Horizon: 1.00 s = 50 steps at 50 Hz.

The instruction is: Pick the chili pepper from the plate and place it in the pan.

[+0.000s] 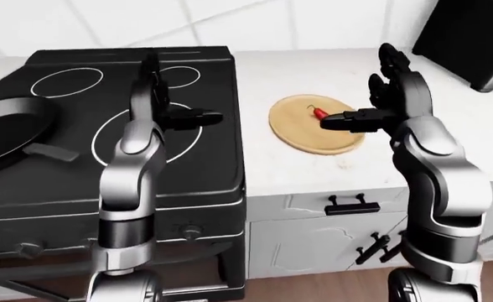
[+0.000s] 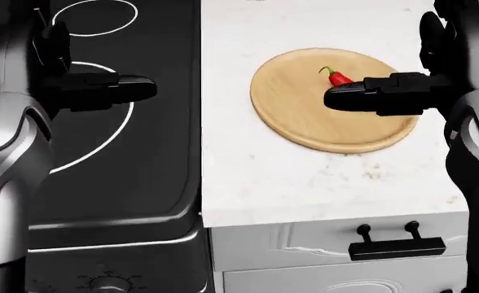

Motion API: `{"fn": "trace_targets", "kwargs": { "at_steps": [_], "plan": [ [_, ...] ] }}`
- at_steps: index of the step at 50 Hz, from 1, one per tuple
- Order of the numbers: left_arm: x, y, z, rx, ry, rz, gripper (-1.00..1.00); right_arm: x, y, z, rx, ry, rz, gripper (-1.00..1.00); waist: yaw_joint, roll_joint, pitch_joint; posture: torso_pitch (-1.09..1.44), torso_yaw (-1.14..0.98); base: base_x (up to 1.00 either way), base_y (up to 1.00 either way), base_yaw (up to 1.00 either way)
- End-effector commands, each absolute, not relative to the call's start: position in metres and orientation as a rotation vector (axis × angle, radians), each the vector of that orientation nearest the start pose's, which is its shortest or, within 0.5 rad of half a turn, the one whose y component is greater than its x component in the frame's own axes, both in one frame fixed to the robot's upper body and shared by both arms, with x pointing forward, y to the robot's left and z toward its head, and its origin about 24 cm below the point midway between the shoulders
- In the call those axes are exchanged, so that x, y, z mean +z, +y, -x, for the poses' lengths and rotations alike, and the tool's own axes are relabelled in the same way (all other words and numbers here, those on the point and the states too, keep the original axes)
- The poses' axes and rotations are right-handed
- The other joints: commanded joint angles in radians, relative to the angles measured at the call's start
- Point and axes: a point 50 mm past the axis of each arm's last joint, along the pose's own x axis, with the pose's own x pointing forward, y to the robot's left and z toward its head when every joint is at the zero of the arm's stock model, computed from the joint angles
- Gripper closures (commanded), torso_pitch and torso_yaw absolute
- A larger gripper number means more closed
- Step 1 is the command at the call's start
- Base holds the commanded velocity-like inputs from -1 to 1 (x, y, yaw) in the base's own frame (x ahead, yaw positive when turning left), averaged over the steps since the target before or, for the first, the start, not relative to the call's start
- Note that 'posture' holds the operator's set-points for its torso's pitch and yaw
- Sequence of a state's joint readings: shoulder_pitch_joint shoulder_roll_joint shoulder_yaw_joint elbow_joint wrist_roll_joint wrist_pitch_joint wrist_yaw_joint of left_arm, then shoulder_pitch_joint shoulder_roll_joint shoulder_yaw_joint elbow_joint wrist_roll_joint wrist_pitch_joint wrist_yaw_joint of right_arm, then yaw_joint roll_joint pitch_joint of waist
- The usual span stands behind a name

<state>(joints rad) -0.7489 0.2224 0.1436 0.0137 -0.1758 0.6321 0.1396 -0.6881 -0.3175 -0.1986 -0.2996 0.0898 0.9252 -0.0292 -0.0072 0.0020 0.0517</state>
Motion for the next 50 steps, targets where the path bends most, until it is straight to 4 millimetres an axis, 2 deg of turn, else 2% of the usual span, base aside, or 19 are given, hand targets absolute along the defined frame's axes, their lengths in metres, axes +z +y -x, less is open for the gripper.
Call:
{"fn": "trace_targets", "kwargs": {
  "at_steps": [1, 10, 26, 27, 29, 30, 35, 36, 38, 39, 42, 46, 48, 49, 50],
  "plan": [
    [0.2396, 0.1686, -0.3501, 0.079, -0.216, -0.001, -1.0, 0.2613, -0.1988, -0.3111, -0.135, -0.209, 0.143, -1.0, -0.001, 0.002, -0.044, 0.0, 0.0, 0.0, 0.0, 0.0],
    [0.2398, 0.1683, -0.35, 0.076, -0.217, -0.003, -1.0, 0.2621, -0.1979, -0.3108, -0.127, -0.22, 0.135, -1.0, 0.008, -0.017, -0.042, 0.0, 0.0, 0.01, 0.0, 0.0],
    [0.2399, 0.1694, -0.3508, 0.08, -0.219, -0.003, -1.0, 0.2603, -0.1975, -0.3119, -0.122, -0.218, 0.132, -1.0, 0.01, -0.019, -0.032, 0.0, 0.0, 0.03, 0.0, 0.0],
    [0.2394, 0.1691, -0.3508, 0.079, -0.218, -0.004, -1.0, 0.2615, -0.1976, -0.311, -0.122, -0.22, 0.132, -1.0, 0.011, -0.018, -0.046, 0.0, 0.0, 0.1, 0.0, 0.0],
    [0.2388, 0.1686, -0.3509, 0.078, -0.218, -0.005, -1.0, 0.2607, -0.1979, -0.3115, -0.123, -0.22, 0.132, -1.0, 0.014, -0.011, -0.027, 0.0, 0.0, 0.12, 0.0, 0.0],
    [0.2385, 0.1688, -0.351, 0.078, -0.217, -0.005, -1.0, 0.2609, -0.1976, -0.3113, -0.122, -0.219, 0.132, -1.0, 0.013, -0.007, -0.025, 0.0, 0.0, 0.12, 0.0, 0.0],
    [0.2392, 0.1688, -0.3508, 0.078, -0.218, -0.004, -1.0, 0.2603, -0.1978, -0.3115, -0.123, -0.219, 0.132, -1.0, 0.007, 0.039, -0.029, 0.0, 0.0, 0.13, 0.0, 0.0],
    [0.2387, 0.1688, -0.351, 0.078, -0.218, -0.004, -1.0, 0.2604, -0.1977, -0.3115, -0.122, -0.219, 0.133, -1.0, 0.008, 0.026, -0.035, 0.0, 0.0, 0.13, 0.0, 0.0],
    [0.2389, 0.1688, -0.3509, 0.078, -0.218, -0.005, -1.0, 0.2597, -0.1982, -0.3119, -0.123, -0.219, 0.132, -1.0, 0.009, 0.051, -0.032, 0.0, 0.0, 0.13, 0.0, 0.0],
    [0.2397, 0.1687, -0.3504, 0.079, -0.218, -0.005, -1.0, 0.2608, -0.1977, -0.3114, -0.122, -0.219, 0.132, -1.0, 0.011, 0.053, -0.03, 0.0, 0.0, 0.12, 0.0, 0.0],
    [0.2402, 0.1689, -0.3498, 0.079, -0.218, -0.005, -1.0, 0.2614, -0.1974, -0.3108, -0.123, -0.22, 0.132, -1.0, 0.012, 0.033, -0.03, 0.0, 0.0, 0.13, 0.0, 0.0],
    [0.24, 0.169, -0.3499, 0.08, -0.217, -0.006, -1.0, 0.2615, -0.1975, -0.3106, -0.123, -0.22, 0.132, -1.0, 0.013, -0.014, -0.02, 0.0, 0.0, 0.13, 0.0, 0.0],
    [0.2401, 0.1688, -0.3501, 0.081, -0.217, -0.007, -1.0, 0.2626, -0.1975, -0.3104, -0.125, -0.223, 0.134, -1.0, 0.016, -0.058, -0.032, 0.0, 0.0, 0.13, 0.0, 0.0],
    [0.241, 0.1691, -0.3498, 0.081, -0.219, -0.005, -1.0, 0.2629, -0.1975, -0.3103, -0.124, -0.226, 0.135, -1.0, 0.016, -0.097, -0.044, 0.0, 0.0, 0.13, 0.0, 0.0],
    [0.2407, 0.1693, -0.35, 0.082, -0.219, -0.005, -1.0, 0.2629, -0.1976, -0.3104, -0.125, -0.225, 0.134, -1.0, 0.012, -0.074, -0.039, 0.0, 0.0, 0.13, 0.0, 0.0]
  ]
}}
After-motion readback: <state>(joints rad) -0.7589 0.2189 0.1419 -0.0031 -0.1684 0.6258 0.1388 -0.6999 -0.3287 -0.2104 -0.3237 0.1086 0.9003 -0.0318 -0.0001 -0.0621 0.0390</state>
